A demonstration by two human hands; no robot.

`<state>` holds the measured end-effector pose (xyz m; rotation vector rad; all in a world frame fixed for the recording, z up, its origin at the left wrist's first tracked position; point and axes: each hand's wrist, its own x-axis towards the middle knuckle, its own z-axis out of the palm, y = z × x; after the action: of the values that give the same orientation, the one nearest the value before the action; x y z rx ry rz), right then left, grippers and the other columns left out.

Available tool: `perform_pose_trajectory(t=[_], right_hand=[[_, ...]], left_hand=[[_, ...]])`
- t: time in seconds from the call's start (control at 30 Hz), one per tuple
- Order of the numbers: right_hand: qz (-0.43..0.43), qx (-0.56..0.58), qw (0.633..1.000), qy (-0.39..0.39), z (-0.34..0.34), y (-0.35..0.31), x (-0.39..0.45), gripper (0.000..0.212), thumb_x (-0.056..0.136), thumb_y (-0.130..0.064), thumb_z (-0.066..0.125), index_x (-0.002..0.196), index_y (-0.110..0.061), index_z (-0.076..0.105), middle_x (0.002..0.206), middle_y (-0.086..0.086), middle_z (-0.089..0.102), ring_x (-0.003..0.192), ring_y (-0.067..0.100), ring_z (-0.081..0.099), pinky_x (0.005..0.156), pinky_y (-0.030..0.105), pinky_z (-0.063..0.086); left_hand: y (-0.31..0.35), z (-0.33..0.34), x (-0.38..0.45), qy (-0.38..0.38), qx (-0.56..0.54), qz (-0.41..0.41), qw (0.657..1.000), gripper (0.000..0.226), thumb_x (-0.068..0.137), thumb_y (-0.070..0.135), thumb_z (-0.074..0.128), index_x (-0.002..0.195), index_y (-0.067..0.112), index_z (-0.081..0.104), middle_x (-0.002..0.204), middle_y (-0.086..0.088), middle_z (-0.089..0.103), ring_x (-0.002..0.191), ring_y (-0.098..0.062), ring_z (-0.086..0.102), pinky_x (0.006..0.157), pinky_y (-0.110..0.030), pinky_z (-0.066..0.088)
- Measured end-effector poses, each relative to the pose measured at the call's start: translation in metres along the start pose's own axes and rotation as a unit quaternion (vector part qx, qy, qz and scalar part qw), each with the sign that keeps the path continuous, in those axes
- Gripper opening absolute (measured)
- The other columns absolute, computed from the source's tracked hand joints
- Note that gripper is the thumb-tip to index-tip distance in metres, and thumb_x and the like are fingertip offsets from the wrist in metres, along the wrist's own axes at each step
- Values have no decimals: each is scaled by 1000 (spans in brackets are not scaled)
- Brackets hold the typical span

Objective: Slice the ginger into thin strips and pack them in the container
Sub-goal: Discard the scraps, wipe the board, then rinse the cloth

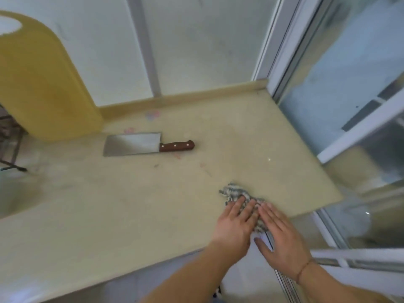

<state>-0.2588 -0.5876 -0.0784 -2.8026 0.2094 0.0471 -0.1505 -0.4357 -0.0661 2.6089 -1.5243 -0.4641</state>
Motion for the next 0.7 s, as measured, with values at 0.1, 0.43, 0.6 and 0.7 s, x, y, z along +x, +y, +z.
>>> perform_pose_trajectory(t=[0.1, 0.43, 0.6, 0.7], right_hand=[[-37, 38, 997, 48, 15, -35, -4, 64, 78, -26, 50, 138, -2, 50, 147, 6, 46, 140, 19, 36, 114, 31, 27], [-328, 49, 943, 17, 60, -231, 44, 51, 70, -16, 46, 114, -10, 72, 105, -1, 73, 101, 15, 52, 84, 30, 50], [-184, 334, 918, -106, 20, -353, 63, 53, 63, -41, 58, 113, -29, 66, 74, 0, 65, 68, 4, 56, 69, 23, 48], [-43, 611, 760, -215, -5, -431, 81, 71, 58, -61, 75, 117, -26, 59, 77, 7, 68, 69, 10, 63, 62, 25, 50]], left_hand=[[-24, 13, -35, 67, -37, 45, 996, 50, 83, 29, 50, 129, 22, 68, 137, 3, 62, 128, -20, 57, 105, -35, 49], [-135, 16, -243, 210, -123, -151, 958, 56, 64, 17, 49, 114, 27, 73, 120, 14, 70, 115, -11, 64, 96, -32, 48], [-157, -21, -330, 365, -436, -327, 755, 31, 73, 32, 53, 89, 13, 72, 85, 3, 72, 81, -12, 65, 74, -28, 49], [-174, -48, -371, 411, -674, -377, 484, 59, 75, 51, 64, 88, -6, 67, 82, -20, 68, 75, -25, 63, 71, -36, 47]])
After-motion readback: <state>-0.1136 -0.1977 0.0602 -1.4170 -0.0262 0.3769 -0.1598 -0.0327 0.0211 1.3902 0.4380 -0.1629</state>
